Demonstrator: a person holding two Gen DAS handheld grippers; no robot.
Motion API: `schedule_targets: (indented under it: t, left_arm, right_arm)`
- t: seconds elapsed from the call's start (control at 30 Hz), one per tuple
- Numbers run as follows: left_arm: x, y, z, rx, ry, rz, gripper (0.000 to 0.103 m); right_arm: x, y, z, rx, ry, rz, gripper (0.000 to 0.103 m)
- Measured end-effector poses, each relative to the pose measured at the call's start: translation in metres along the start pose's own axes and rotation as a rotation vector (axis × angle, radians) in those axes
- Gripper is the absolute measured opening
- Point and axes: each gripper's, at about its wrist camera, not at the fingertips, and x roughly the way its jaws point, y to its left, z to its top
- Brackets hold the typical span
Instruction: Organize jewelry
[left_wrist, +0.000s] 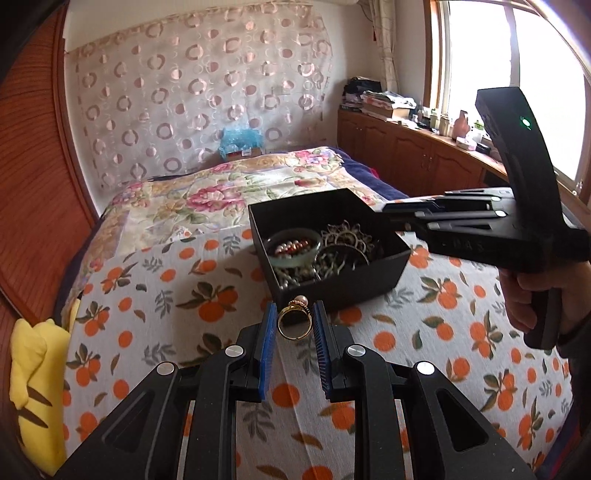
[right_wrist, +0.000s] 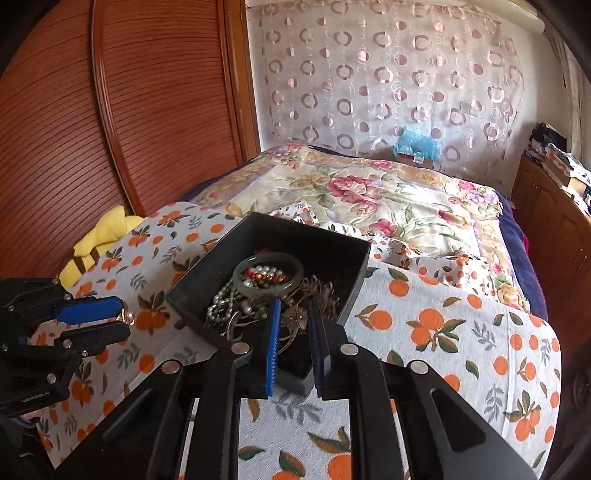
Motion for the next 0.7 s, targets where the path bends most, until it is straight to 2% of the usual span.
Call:
schedule_targets:
  t: [0.07,0.13,0.7]
  left_arm:
    - [0.003,0.000,0.004,0.002,0.000,0.002,0.019]
    - [0.007,0.000,0.008,0.005,0.000,0.006,0.019]
    - [0.048,-0.013,0.043,0.020,0.020,0.036,0.019]
  right_arm:
    - [-0.003,0.000,-0.001,-0.006,-0.015,-0.004,0.031]
    - [-0.011,0.001,-0.004,-0.010,-0.058,-0.008,0.031]
    - [-0.026,-0.018,-0.038,0.003,-0.037,-0.052,0.031]
